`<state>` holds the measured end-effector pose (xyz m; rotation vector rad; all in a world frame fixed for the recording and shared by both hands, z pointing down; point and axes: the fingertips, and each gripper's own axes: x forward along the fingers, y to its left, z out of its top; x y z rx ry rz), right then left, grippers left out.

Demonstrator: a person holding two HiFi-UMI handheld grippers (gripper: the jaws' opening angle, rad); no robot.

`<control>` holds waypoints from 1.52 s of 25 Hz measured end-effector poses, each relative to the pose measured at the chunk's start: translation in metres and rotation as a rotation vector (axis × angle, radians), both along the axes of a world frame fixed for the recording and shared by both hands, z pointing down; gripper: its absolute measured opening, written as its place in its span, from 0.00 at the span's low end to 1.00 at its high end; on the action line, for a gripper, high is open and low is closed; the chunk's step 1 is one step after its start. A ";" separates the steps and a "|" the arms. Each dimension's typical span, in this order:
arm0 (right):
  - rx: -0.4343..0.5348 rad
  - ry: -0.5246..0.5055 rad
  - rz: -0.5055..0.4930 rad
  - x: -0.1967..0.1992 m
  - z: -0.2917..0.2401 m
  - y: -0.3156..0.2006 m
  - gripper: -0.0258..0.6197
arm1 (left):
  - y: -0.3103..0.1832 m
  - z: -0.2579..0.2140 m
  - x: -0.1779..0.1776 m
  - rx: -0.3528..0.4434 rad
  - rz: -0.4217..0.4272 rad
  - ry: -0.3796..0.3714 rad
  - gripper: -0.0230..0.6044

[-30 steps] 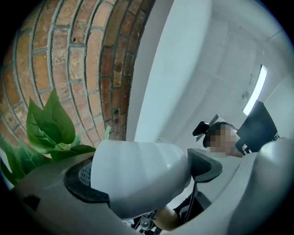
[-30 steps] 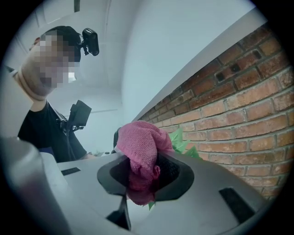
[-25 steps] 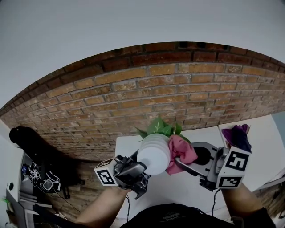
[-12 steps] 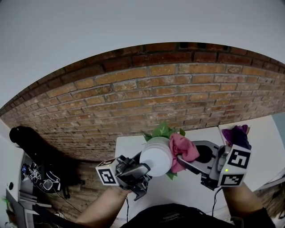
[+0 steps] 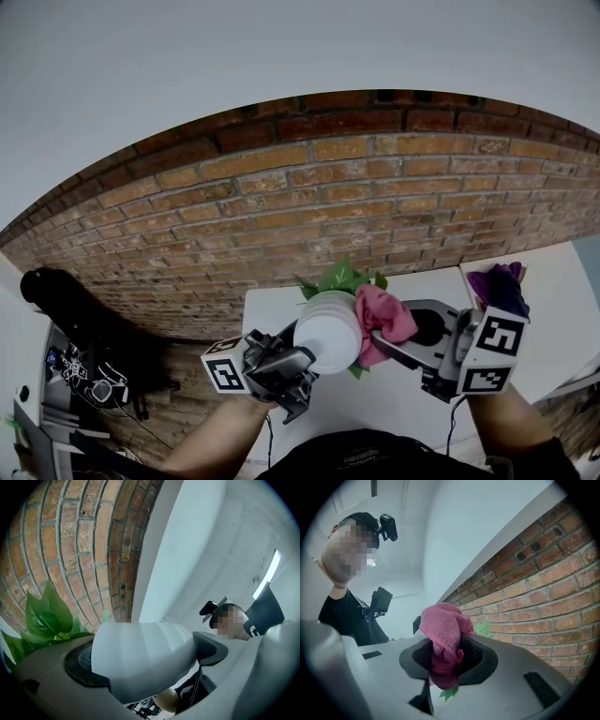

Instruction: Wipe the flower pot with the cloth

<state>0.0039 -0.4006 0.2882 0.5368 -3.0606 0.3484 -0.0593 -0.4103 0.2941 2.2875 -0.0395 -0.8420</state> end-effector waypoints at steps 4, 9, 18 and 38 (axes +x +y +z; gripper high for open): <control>-0.003 0.004 -0.003 0.000 0.001 0.000 0.18 | 0.001 0.001 0.000 0.002 0.000 -0.004 0.91; 0.000 0.020 -0.005 0.000 0.002 0.000 0.18 | 0.003 0.002 0.002 0.025 0.006 -0.040 0.91; -0.023 0.007 -0.011 0.002 -0.004 -0.003 0.18 | 0.036 0.021 0.035 0.139 0.133 -0.214 0.91; 0.158 0.466 -0.346 -0.061 0.027 0.053 0.18 | 0.061 0.066 0.075 0.604 0.027 -0.771 0.94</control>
